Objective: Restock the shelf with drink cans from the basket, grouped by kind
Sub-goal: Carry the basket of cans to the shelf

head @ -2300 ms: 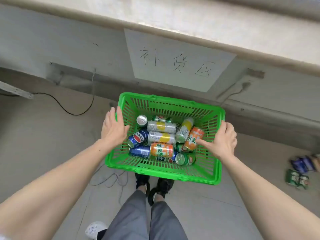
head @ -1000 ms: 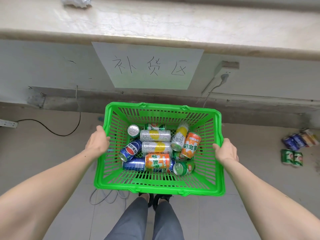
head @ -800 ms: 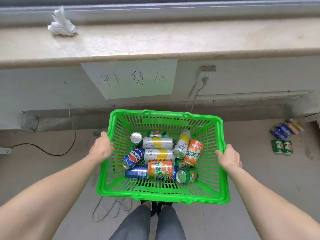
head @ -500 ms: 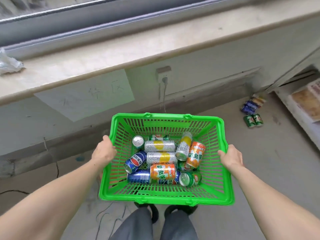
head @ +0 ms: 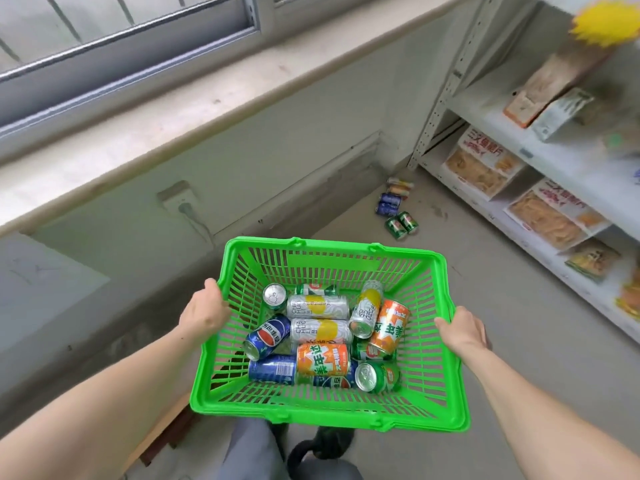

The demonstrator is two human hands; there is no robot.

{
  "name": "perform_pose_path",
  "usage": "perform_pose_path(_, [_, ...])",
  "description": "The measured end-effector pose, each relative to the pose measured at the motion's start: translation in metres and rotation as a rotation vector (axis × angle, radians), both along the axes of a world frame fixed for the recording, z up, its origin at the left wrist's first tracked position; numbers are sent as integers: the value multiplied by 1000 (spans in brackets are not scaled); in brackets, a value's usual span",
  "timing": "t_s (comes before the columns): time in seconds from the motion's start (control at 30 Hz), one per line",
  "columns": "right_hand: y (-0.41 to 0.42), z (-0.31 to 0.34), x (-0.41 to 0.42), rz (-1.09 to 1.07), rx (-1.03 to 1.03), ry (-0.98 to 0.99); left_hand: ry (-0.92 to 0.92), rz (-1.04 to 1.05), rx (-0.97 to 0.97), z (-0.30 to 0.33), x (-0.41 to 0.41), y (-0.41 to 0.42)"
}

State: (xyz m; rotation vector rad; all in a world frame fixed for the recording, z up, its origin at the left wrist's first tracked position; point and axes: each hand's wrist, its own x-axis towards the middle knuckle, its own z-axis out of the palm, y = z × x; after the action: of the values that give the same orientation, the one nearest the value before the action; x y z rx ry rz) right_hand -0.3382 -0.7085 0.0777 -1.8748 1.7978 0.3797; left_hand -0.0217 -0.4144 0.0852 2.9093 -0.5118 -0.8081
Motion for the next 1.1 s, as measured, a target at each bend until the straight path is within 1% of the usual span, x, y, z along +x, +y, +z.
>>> perform_pose_path(0.3, [-99,3,-76,-267,-7,26,20,-292,-14,-3,-8,-193])
perform_pose_path(0.57, [-178,-6,-129,-481,-9,3,-31,-542,6,-10,-22,-363])
perform_pose_path(0.8, [-270,-21,-182,-566,8,-9,-69,-628,10,-25,-63,-501])
perform_pose_path(1.1, [-396,-39,-243,-640,9,44,-9,-682,1,-62,-120,-660])
